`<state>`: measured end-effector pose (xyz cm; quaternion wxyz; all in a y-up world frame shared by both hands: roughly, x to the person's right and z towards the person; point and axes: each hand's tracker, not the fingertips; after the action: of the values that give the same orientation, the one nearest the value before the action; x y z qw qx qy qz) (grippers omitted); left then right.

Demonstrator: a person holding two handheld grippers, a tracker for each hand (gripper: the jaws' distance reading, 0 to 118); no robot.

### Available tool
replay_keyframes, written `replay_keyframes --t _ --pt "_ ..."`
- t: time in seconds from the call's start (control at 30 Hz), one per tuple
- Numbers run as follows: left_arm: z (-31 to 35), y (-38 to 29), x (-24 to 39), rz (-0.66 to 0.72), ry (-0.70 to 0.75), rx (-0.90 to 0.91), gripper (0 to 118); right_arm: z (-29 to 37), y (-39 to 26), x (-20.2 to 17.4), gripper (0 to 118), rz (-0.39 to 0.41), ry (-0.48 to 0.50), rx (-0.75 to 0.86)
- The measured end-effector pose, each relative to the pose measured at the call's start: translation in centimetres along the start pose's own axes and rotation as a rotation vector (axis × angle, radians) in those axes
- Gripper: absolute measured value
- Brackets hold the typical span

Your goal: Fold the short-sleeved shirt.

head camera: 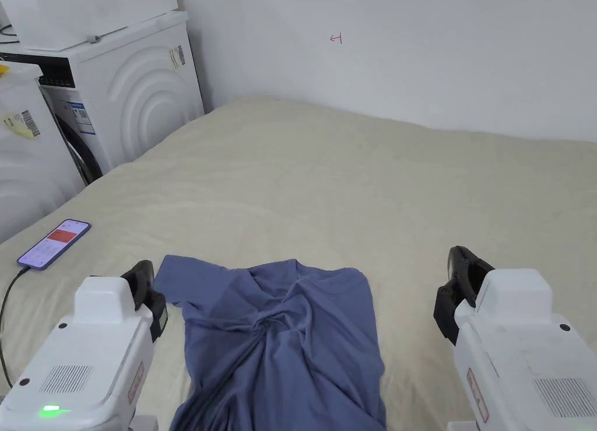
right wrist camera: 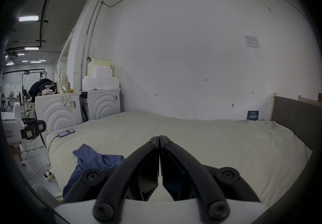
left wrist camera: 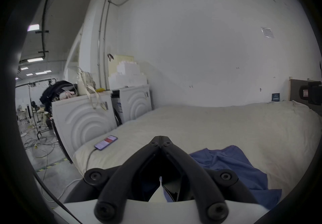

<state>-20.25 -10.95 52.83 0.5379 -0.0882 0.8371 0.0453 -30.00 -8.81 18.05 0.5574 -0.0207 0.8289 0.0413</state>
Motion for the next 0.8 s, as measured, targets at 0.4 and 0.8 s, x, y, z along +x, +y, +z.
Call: replay_keyframes --t 0.4,0.8 --pt "-10.6 -1.0 6.5 0.098 -0.254 -0.527 0 0.7 -0.6 3.1 0 -0.007 -0.084 -0.022" --pt "-17.4 -5.4 12.2 0.099 -0.287 -0.844 109 1.1 -1.6 5.8 0 -0.021 -0.145 -0.049"
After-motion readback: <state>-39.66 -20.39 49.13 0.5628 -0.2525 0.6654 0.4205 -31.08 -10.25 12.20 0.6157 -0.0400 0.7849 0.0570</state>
